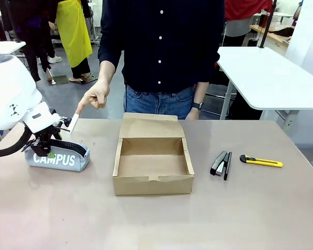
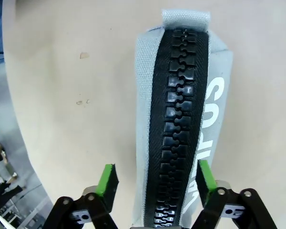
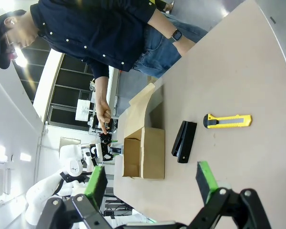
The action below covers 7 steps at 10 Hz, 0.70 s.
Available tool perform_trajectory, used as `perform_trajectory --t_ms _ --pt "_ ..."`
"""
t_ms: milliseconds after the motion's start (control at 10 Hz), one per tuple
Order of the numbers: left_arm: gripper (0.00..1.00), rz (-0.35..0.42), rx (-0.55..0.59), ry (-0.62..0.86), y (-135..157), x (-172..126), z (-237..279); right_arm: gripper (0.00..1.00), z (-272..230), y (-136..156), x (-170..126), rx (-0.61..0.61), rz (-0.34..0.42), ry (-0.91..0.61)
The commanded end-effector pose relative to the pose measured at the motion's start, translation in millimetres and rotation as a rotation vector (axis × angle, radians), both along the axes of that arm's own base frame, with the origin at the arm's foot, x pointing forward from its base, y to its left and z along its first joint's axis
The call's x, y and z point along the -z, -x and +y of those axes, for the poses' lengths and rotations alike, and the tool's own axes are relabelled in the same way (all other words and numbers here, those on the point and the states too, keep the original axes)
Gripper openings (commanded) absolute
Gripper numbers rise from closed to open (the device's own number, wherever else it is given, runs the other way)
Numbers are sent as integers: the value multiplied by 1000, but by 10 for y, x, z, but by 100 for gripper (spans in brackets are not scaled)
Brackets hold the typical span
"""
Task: Pack the item into the box.
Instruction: Pick up the item indicated by the person and place it inside the Mailer Box.
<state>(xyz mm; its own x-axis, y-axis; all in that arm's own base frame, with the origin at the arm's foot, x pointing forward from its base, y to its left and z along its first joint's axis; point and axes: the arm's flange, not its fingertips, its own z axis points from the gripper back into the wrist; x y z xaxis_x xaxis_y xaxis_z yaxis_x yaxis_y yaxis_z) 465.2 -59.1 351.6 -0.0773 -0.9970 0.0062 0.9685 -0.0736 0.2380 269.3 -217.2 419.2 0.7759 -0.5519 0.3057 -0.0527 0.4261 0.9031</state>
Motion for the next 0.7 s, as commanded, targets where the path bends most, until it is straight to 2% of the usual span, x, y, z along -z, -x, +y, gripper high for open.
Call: perform_trajectory --t_ms 0,100,200,600 --pt "0 8 24 4 4 -18 36 100 -15 -26 11 2 -40 -1" --pt "38 8 22 3 14 -15 34 100 -15 -26 11 2 -40 -1" --pt "0 12 15 14 13 -16 37 100 -15 -26 11 2 -40 -1" --pt "0 13 31 18 20 -27 31 100 -15 -26 11 2 -40 -1"
